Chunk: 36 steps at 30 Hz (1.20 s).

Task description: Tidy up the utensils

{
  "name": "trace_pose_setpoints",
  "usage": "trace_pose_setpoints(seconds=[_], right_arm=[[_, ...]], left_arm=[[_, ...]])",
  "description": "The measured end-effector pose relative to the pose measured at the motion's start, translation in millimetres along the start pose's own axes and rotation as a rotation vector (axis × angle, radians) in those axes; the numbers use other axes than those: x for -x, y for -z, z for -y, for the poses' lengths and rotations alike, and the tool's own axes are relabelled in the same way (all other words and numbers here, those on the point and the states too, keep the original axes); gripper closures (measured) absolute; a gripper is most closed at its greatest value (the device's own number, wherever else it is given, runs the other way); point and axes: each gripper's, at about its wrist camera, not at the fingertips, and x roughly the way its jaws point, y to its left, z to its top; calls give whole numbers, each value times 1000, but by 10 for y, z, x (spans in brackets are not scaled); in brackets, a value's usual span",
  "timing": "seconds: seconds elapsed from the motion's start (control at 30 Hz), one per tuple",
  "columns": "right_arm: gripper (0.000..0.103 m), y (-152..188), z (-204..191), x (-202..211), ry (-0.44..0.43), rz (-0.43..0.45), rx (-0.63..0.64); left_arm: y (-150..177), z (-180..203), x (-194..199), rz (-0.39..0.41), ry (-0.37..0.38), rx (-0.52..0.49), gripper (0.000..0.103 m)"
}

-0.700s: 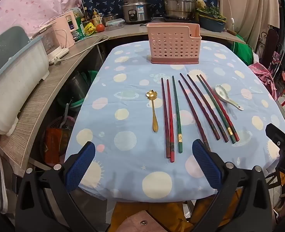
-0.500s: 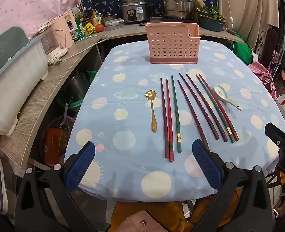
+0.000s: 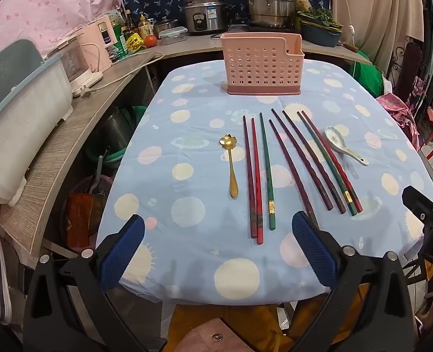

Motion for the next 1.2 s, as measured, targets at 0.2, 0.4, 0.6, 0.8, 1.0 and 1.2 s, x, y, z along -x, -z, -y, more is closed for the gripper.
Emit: trace_pose_setpoints(seconds=[0.2, 0.4, 0.6, 0.8, 1.0, 1.2], right_arm=[[7, 4, -2, 0, -2, 0, 0], [7, 4, -2, 2, -2, -1, 0], [7, 3, 1, 2, -3, -1, -2], [7, 6, 5, 1, -3, -2, -2], [7, 8, 7, 2, -5, -2, -3], [7, 8, 1, -1, -5, -2, -3]], left_arm=[[-12, 28, 14, 2, 3, 2, 7], [21, 22, -2, -1, 4, 0, 7], [24, 29, -3, 0, 4, -1, 7], [21, 19, -1, -1, 4, 1, 7], [21, 20, -2, -1, 5, 1, 7], [22, 18, -3, -1, 4, 1, 7]])
